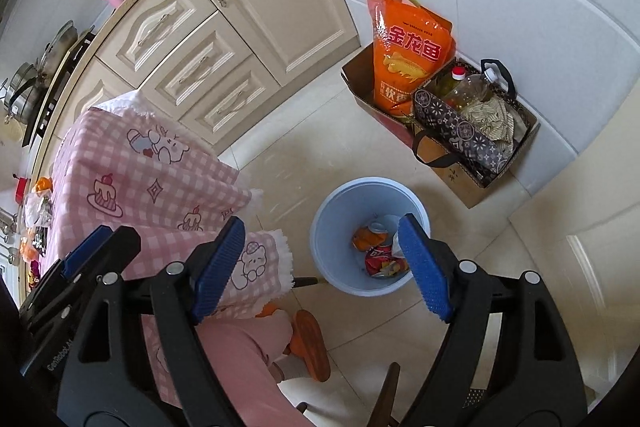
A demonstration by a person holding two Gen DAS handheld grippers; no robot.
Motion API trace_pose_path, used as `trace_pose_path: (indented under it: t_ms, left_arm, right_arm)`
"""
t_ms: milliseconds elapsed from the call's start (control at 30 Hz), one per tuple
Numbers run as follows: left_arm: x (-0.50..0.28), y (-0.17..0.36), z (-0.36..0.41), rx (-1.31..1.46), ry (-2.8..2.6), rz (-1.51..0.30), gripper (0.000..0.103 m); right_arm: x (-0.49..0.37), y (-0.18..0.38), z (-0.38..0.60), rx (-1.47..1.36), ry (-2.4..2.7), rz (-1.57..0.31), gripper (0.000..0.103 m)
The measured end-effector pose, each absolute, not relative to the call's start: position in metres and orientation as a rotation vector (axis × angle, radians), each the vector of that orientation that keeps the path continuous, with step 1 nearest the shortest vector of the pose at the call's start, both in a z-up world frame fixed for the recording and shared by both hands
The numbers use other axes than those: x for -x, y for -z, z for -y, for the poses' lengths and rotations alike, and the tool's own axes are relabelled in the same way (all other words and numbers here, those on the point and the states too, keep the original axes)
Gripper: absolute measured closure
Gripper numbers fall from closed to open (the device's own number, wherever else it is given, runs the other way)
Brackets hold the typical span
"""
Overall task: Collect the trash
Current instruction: 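Move both items over the blue bin and open both grippers, then bring both open grippers back toward the table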
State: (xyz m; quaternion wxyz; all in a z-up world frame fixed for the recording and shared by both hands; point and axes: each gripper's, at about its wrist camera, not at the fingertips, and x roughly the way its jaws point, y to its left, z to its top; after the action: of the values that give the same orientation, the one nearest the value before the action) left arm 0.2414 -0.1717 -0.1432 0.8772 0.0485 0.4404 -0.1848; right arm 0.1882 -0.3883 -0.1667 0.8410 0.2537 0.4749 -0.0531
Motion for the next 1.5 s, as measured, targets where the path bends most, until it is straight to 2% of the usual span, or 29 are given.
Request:
trace_pose_path:
  t_ms: [733, 1500]
  left_arm:
    - [-0.180, 0.092, 0.143, -0.072, 0.369, -0.783, 0.040]
    - [-0.120, 0.035, 0.016, 0.078, 0.188, -0.623, 0.040]
  right_arm:
    - [-0.126, 0.106, 0.353, -0.455, 0.100, -0.860, 0.020]
    - [-0.110, 0.047, 0.231, -0.317, -0.150, -0.766, 0.016]
